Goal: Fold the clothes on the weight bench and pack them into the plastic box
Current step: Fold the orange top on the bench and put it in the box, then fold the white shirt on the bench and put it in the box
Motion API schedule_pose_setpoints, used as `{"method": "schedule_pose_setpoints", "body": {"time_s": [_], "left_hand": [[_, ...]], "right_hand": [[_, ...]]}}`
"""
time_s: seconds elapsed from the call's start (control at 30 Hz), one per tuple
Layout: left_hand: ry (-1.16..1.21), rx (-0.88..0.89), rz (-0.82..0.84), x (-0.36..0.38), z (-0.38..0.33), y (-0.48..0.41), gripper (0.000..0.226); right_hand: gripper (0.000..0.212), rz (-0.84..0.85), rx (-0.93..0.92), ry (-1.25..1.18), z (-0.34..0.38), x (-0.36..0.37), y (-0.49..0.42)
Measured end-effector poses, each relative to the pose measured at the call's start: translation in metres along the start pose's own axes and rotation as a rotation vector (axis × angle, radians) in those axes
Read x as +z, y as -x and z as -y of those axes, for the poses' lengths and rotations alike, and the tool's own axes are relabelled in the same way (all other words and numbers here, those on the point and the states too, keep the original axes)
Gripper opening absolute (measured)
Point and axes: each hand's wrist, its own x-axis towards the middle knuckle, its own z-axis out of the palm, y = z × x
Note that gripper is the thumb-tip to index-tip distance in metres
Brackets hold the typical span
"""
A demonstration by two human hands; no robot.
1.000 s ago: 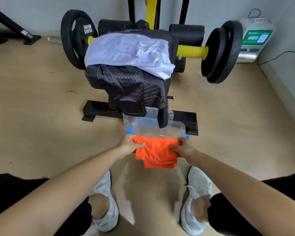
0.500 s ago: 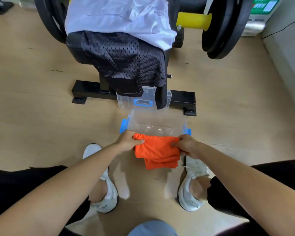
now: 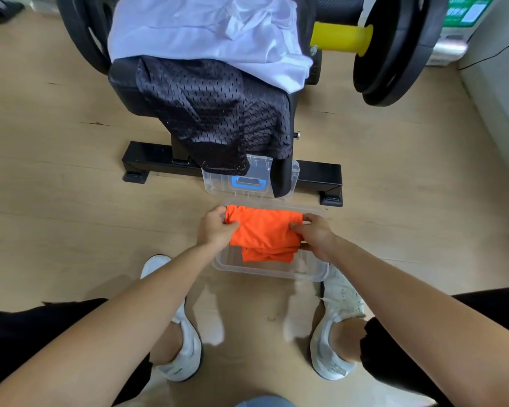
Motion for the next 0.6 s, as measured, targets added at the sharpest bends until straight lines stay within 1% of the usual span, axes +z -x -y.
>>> {"method": "schedule_pose_setpoints", "body": {"time_s": [0.07, 0.1, 0.13, 0.17, 0.23, 0.3, 0.37, 0.5, 0.6], "left_hand": [[-0.117, -0.008, -0.04, -0.003, 0.004, 0.0, 0.037], [-0.177, -0.001, -0.066, -0.005, 0.008, 0.0, 0.036], [-0.217, 0.002, -0.081, -0.007, 0.012, -0.001, 0.033], [-0.231, -0.005, -0.08, -0.01, 0.015, -0.002, 0.032], [-0.221, -0.001, -0.057, -0.014, 0.017, -0.002, 0.03], [-0.202, 0.041, -0.012, -0.016, 0.013, 0.001, 0.026], [-0.186, 0.11, 0.07, -0.017, 0.005, 0.006, 0.023], [-0.203, 0.273, 0.255, -0.02, -0.02, 0.017, 0.014], [-0.31, 0.397, 0.32, -0.03, -0.048, 0.03, 0.014]], "right_hand": [[0.063, -0.011, 0.047, 0.155, -0.01, 0.002, -0.006], [0.067, -0.031, 0.057, 0.249, -0.015, 0.003, -0.009], [0.066, -0.048, 0.047, 0.311, -0.02, 0.003, -0.011], [0.061, -0.057, 0.026, 0.34, -0.024, 0.002, -0.013], [0.044, -0.046, -0.05, 0.386, -0.024, 0.0, -0.011], [0.029, -0.02, -0.169, 0.491, -0.019, -0.003, -0.004], [0.019, 0.003, -0.285, 0.586, -0.012, -0.004, 0.006], [0.015, 0.029, -0.48, 0.713, 0.007, -0.008, 0.026], [0.014, 0.05, -0.584, 0.741, 0.027, -0.013, 0.046]]}}
